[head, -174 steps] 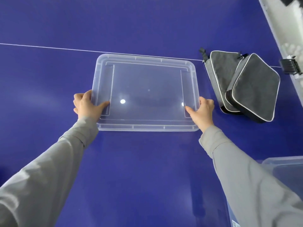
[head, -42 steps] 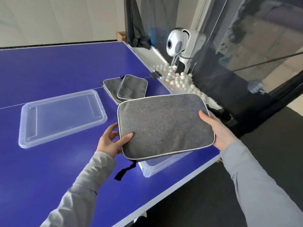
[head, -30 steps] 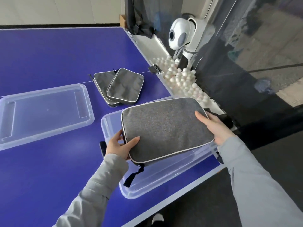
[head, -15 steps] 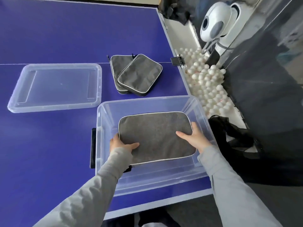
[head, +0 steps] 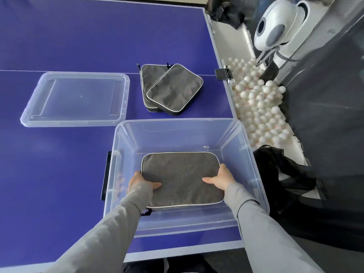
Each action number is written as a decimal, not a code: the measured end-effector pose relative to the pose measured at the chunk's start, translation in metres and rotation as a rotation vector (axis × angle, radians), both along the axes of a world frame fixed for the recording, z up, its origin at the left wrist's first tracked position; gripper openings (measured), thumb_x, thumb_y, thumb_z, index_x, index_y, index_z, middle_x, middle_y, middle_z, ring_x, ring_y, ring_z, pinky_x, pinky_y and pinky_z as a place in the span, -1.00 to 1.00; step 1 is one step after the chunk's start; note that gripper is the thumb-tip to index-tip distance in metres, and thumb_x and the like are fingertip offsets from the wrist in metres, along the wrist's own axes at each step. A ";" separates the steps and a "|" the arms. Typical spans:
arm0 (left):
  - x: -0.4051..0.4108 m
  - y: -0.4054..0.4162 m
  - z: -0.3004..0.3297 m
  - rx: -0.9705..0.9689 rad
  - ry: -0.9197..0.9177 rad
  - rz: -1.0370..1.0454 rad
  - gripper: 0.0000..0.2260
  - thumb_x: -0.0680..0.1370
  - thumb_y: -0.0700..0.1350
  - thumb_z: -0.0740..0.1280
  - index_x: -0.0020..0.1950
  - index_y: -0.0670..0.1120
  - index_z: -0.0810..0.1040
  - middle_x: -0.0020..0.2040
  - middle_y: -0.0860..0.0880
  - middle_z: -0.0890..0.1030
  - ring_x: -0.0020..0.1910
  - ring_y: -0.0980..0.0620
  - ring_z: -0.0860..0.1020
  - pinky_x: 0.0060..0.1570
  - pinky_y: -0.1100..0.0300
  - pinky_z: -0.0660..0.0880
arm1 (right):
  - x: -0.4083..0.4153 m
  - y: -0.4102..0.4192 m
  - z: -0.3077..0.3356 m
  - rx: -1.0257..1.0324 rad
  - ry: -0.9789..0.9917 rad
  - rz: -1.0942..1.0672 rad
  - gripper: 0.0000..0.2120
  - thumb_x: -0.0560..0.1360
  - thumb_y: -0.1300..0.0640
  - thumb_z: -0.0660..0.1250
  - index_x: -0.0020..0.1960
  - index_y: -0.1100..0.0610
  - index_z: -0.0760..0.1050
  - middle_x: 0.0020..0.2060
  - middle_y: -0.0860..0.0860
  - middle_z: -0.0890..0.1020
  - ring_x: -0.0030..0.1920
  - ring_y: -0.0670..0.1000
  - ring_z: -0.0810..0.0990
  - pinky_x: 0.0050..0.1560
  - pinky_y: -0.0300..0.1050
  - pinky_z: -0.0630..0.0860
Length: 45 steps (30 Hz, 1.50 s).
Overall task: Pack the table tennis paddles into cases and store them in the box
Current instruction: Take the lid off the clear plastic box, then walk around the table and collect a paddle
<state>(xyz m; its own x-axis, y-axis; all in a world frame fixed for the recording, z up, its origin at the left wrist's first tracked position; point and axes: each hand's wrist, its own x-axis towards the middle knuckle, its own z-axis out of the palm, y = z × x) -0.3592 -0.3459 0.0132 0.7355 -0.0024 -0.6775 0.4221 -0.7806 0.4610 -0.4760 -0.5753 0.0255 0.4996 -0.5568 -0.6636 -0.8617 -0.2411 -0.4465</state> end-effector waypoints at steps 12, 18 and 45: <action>-0.008 -0.002 0.004 0.153 -0.120 -0.212 -0.35 0.39 0.11 0.46 0.33 -0.14 0.30 0.31 -0.13 0.34 0.31 -0.19 0.35 0.26 -0.04 0.34 | -0.002 0.006 0.007 -0.119 0.013 0.089 -0.16 0.39 -0.03 0.48 0.43 0.32 0.10 0.37 0.23 0.28 0.40 0.19 0.29 0.39 -0.04 0.24; -0.008 -0.015 0.024 0.143 -0.400 -0.523 -0.22 0.50 0.20 0.28 0.54 -0.11 -0.04 0.54 -0.07 0.01 0.52 -0.07 -0.06 0.48 0.03 0.02 | -0.001 0.003 0.037 -0.316 -0.238 0.163 -0.22 0.50 -0.04 0.34 0.51 0.25 0.02 0.41 0.20 0.24 0.45 0.15 0.17 0.41 -0.08 0.11; -0.003 0.231 0.095 0.464 -0.614 -0.179 -0.31 0.57 0.24 0.08 0.55 -0.08 -0.08 0.57 -0.03 -0.14 0.54 -0.03 -0.16 0.50 0.01 -0.10 | 0.129 0.247 0.114 -0.590 -0.570 1.109 -0.35 0.54 -0.05 0.26 0.49 0.20 0.11 0.44 0.11 0.25 0.47 0.12 0.16 0.42 0.02 0.16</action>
<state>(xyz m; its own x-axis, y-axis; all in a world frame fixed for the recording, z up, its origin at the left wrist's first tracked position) -0.3622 -0.1145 0.1083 0.9935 0.0274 -0.1107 0.0473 -0.9822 0.1815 -0.3473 -0.3286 0.1391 0.9828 0.1826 -0.0263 0.1695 -0.9499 -0.2626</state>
